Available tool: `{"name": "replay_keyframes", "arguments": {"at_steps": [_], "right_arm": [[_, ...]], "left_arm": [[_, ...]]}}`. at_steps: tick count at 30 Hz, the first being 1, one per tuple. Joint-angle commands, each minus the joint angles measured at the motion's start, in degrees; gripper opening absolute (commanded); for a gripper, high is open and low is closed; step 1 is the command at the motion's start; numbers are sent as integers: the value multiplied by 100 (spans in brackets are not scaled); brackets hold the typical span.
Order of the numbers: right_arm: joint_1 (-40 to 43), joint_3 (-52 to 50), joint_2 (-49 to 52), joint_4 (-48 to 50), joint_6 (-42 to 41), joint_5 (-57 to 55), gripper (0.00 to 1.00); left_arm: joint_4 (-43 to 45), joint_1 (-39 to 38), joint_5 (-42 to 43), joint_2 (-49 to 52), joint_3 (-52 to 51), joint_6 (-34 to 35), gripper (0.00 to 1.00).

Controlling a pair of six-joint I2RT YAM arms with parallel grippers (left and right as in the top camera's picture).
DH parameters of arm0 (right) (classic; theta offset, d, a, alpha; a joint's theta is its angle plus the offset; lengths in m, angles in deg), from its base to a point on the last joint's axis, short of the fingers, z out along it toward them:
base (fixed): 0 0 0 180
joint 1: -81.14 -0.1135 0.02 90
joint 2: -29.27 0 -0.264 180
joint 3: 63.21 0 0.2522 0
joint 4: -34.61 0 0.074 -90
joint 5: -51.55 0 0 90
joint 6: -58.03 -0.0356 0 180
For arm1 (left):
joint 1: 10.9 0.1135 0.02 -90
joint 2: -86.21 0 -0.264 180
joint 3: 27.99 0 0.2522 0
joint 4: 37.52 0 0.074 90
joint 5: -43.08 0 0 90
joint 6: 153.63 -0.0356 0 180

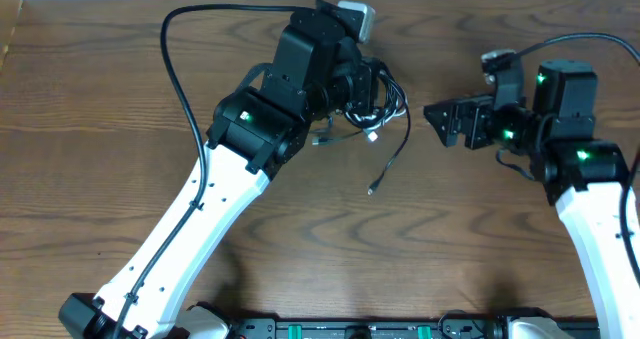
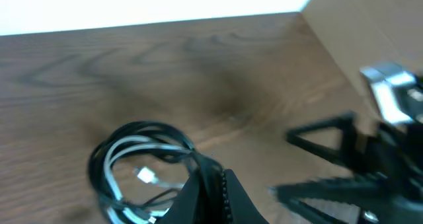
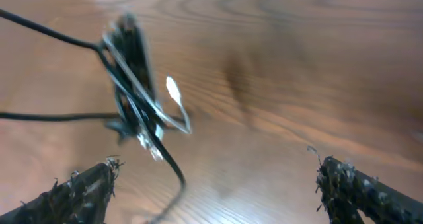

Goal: Untangle cables

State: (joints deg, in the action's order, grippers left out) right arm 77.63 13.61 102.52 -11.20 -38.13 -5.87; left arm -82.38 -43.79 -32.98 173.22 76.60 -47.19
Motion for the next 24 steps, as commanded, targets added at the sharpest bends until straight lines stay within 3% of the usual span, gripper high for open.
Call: {"name": "replay_keyframes", "arguments": {"at_steps": [1, 10, 21, 24], "right_arm": [[4, 90, 424, 492, 304, 1563, 96], [-11, 90, 1373, 1373, 302, 2562, 95], [-400, 90, 1755, 2221, -256, 2820, 79], [-531, 90, 1781, 2347, -420, 2612, 70]], "left_arm": [[0, 9, 623, -9, 15, -177, 8], [-33, 9, 664, -9, 15, -111, 8], [-35, 7, 662, -9, 15, -109, 7], [-35, 7, 662, -9, 17, -61, 7]]}}
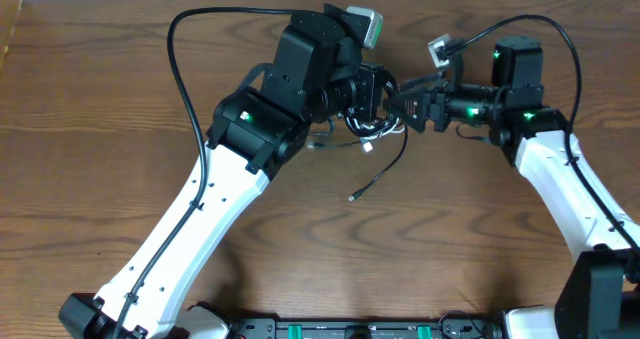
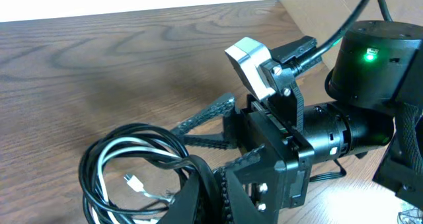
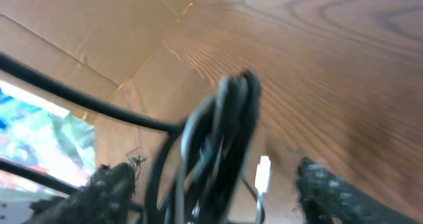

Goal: Untangle cables

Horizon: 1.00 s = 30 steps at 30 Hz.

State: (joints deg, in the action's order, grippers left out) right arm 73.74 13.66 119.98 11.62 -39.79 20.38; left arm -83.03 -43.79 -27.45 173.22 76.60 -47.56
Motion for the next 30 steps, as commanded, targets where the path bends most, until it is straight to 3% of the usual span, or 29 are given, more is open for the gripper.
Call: {"name": "replay_keyframes", "arguments": {"at_steps": [1, 9, 10, 12, 13, 16, 21, 30], "right_arm": [[-203, 85, 39, 66, -354, -170, 66], [-431, 85, 44, 50, -702, -767, 24], [-389, 85, 39, 52, -789, -848, 16], [-332, 85, 15, 46, -887, -986, 9], [-304, 85, -11, 24, -896, -1051, 7], [-232, 105, -164, -201, -892, -1375, 4], [-225, 365, -496, -1209, -767, -2575, 1], [-706, 1453, -562, -3077, -389, -5622, 1]], "left_arm": [[31, 7, 109, -9, 15, -7, 8], [28, 7, 105, -9, 17, -9, 7], [31, 7, 83, -9, 15, -11, 8], [31, 9, 66, -9, 15, -13, 8], [26, 9, 39, -9, 15, -13, 14], [-39, 9, -229, -9, 15, -13, 37], [-195, 79, -739, -9, 15, -15, 59], [-476, 861, -752, -9, 15, -13, 63]]}}
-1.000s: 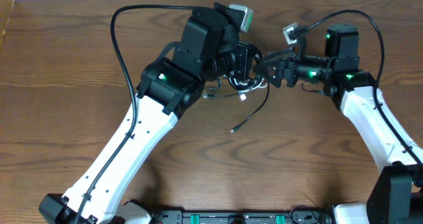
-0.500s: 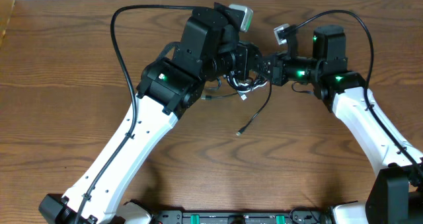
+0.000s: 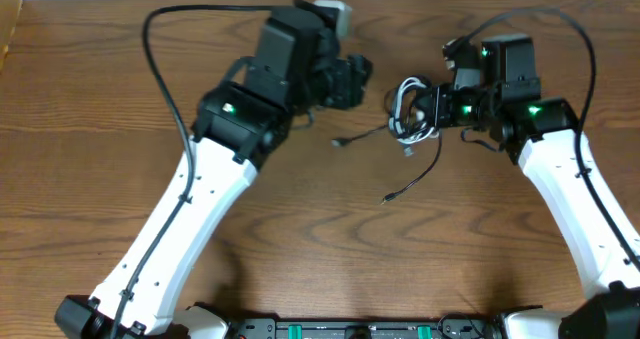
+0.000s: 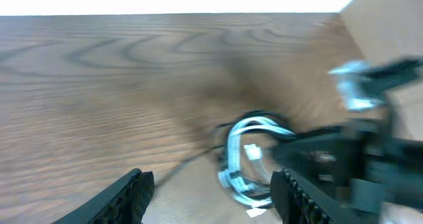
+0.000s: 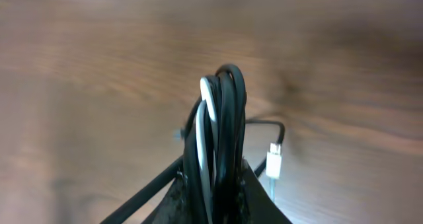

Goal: Untangle cables

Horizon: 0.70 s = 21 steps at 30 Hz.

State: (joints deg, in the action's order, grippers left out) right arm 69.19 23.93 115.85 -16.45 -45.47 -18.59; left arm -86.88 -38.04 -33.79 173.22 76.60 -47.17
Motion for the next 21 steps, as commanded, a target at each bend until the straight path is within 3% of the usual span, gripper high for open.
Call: {"name": "replay_keyframes", "arguments": {"at_steps": [1, 9, 15, 21], "right_arm": [[-326, 509, -142, -382, 179, -2076, 1], [-743, 1506, 284, -1569, 251, -5254, 3], [-800, 1906, 654, -1657, 1073, -6105, 6], [-1040, 1904, 1318, -1897, 1187, -5668, 8]], "left_arm": [[-155, 391, -120, -9, 15, -52, 63], [-564, 1121, -118, -9, 15, -52, 63], [-737, 1364, -118, -9, 15, -52, 63], [-767, 1364, -120, -9, 15, -55, 63]]}}
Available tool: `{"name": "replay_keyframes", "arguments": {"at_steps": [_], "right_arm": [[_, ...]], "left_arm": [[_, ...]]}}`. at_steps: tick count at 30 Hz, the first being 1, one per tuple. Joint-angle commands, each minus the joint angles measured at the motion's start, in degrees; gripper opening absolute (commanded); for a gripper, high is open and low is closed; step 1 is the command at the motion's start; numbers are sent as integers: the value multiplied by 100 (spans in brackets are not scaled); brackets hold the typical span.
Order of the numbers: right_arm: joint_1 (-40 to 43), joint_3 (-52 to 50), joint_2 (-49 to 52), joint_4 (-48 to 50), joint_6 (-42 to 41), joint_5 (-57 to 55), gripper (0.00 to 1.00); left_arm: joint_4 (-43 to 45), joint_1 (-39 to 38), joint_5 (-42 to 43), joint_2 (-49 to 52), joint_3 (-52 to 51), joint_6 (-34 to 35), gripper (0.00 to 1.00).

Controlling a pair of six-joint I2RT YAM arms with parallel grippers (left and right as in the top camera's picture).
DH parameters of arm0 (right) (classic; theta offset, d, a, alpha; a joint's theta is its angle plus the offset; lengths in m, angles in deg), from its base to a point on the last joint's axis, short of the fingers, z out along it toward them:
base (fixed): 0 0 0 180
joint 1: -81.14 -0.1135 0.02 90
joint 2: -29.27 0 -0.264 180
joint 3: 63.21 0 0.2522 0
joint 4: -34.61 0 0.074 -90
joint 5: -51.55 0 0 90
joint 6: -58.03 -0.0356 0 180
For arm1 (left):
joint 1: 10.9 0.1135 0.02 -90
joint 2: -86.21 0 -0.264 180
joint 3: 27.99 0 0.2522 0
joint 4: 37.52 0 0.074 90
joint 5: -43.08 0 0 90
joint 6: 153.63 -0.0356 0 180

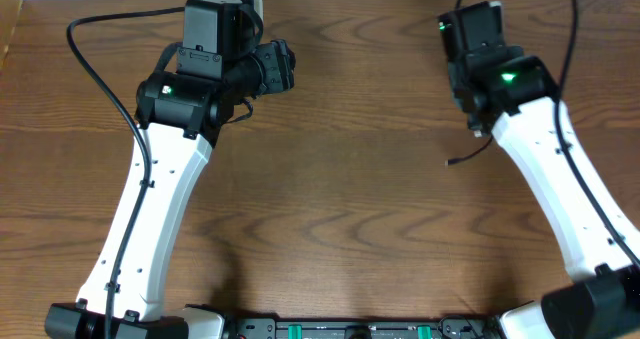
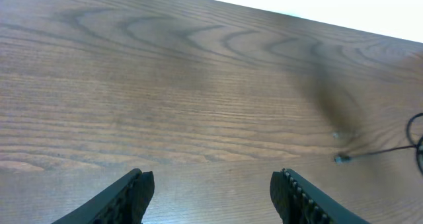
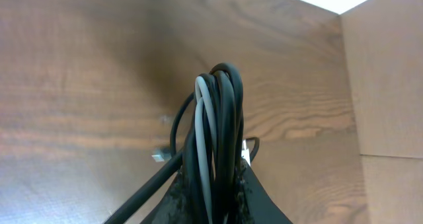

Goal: Untangle cables

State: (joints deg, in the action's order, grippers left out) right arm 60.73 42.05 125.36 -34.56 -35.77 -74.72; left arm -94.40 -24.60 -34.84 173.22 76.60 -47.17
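Note:
A coil of black and white cables (image 3: 217, 112) stands upright in my right gripper (image 3: 215, 179), which is shut on it. A white plug (image 3: 246, 151) and a small connector (image 3: 157, 156) hang beside the coil. From overhead the coil is hidden under the right arm; only a thin black tail (image 1: 466, 151) trails onto the table. My left gripper (image 2: 215, 196) is open with nothing between its fingers (image 2: 134, 192), over bare wood at the far left (image 1: 284, 67). A loose cable end (image 2: 341, 159) lies at the right of the left wrist view.
The wooden table (image 1: 330, 199) fills the views. A cardboard wall (image 3: 390, 85) stands along the right side close to the held coil. The arm's own black lead (image 1: 95, 69) loops left of the left arm.
My right gripper, still shut on the coil, has moved right and toward the table's far right corner. My open left gripper has drawn back to the left, well away from the coil.
First my left gripper held the coil at the far middle while the right gripper stood open to its right. Then the right gripper was at the coil. Afterwards the right was shut on it and the left open beside it. Now the arms are far apart.

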Motion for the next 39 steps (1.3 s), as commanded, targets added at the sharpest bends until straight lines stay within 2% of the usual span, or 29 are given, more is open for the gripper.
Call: {"name": "replay_keyframes", "arguments": {"at_steps": [1, 5, 6, 8, 9, 11, 13, 15, 17, 23, 29, 33, 37, 39], "right_arm": [[-302, 92, 557, -142, 210, 85, 8], [-811, 92, 1213, -109, -46, 426, 12], [-955, 92, 1355, -63, -44, 599, 17], [-1224, 92, 1606, 37, -42, 1010, 31], [-1405, 94, 1749, 85, -39, 1338, 50], [-1567, 94, 1840, 131, -42, 1648, 55], [-1631, 109, 1825, 188, -42, 2144, 69], [-1488, 258, 1711, 162, -37, 2911, 75], [-1235, 378, 1563, 140, 24, 3657, 75], [-433, 476, 1196, 2, -330, 4166, 70], [68, 476, 1172, -437, -382, 4859, 67], [223, 476, 1169, -573, -341, 4868, 68], [673, 479, 1147, -570, -339, 5147, 69], [977, 483, 1117, -560, -334, 5383, 70]], "left_arm": [[-15, 17, -15, -9, 15, -55, 63], [-24, 20, -15, -9, 15, -55, 63], [-35, 20, -15, -9, 15, -55, 63], [-57, 20, -15, -9, 15, -55, 63], [-79, 20, -17, -9, 15, -57, 63], [-98, 20, -17, -9, 15, -57, 63], [-125, 20, -15, -9, 15, -57, 63], [-146, 17, -15, -9, 15, -57, 63], [-146, 17, -13, -9, 15, -55, 63], [-162, -15, 107, 2, -81, -50, 63], [-184, -197, 879, 313, -179, -225, 62], [-173, -533, 1303, 614, -179, -938, 59], [-190, -1078, 1294, 994, -179, -1974, 59], [-184, -1281, 1231, 1172, -179, -2262, 59]]}}
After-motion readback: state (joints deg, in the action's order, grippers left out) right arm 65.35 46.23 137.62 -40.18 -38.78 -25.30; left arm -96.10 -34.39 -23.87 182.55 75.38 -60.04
